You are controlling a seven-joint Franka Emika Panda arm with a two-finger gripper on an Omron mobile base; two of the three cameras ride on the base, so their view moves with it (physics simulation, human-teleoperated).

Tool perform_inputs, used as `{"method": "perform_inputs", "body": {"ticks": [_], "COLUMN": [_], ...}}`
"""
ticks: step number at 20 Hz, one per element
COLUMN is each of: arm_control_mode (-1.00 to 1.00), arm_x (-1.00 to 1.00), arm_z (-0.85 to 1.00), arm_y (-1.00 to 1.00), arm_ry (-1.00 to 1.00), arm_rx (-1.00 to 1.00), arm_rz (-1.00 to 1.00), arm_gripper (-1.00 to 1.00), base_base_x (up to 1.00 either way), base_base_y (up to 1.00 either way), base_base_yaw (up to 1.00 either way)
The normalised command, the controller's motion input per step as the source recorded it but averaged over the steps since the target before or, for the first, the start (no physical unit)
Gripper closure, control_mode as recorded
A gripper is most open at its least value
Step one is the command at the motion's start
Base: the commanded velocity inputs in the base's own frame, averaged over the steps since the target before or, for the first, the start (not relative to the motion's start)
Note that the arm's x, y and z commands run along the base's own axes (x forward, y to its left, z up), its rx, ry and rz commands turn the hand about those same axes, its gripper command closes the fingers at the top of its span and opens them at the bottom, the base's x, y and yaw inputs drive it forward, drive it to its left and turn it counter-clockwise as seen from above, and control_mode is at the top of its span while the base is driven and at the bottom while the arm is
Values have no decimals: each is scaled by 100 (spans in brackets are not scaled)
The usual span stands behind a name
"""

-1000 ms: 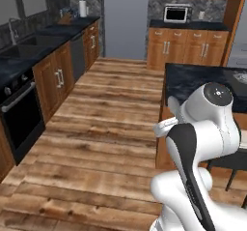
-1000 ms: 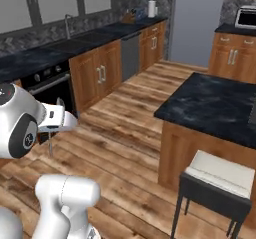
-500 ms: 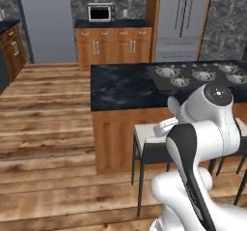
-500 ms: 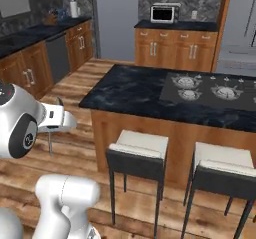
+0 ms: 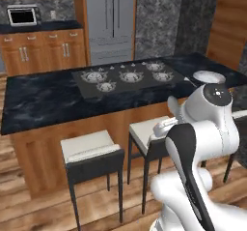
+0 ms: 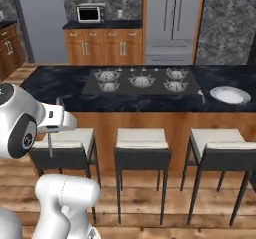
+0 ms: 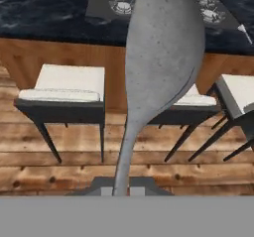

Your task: Take the fork and place it on the left side of the plate. Then take the spoon and place it on the right side of the plate. Make sure they're directly next to the plate.

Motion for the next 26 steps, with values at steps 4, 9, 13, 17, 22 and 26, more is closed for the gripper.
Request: {"method": "perform_inputs", "body": {"ticks": [4, 9, 13, 17, 22, 26], "arm_control_mode": [100, 100, 100, 100, 100, 100], "arm_x": [0, 0, 0, 0, 0, 0], "arm_z": [0, 0, 0, 0, 0, 0], "arm_y": [0, 0, 0, 0, 0, 0], "arm_ry": [0, 0, 0, 0, 0, 0], "arm_rx": [0, 0, 0, 0, 0, 0], "arm_rz": [0, 0, 0, 0, 0, 0], "arm_gripper": [100, 100, 100, 100, 100, 100], "base_base_x": [40, 68, 89, 99, 91, 67], "base_base_y": [-92, -77, -61, -37, -29, -40], "base_base_yaw": [-36, -29, -15, -2, 8, 14]}}
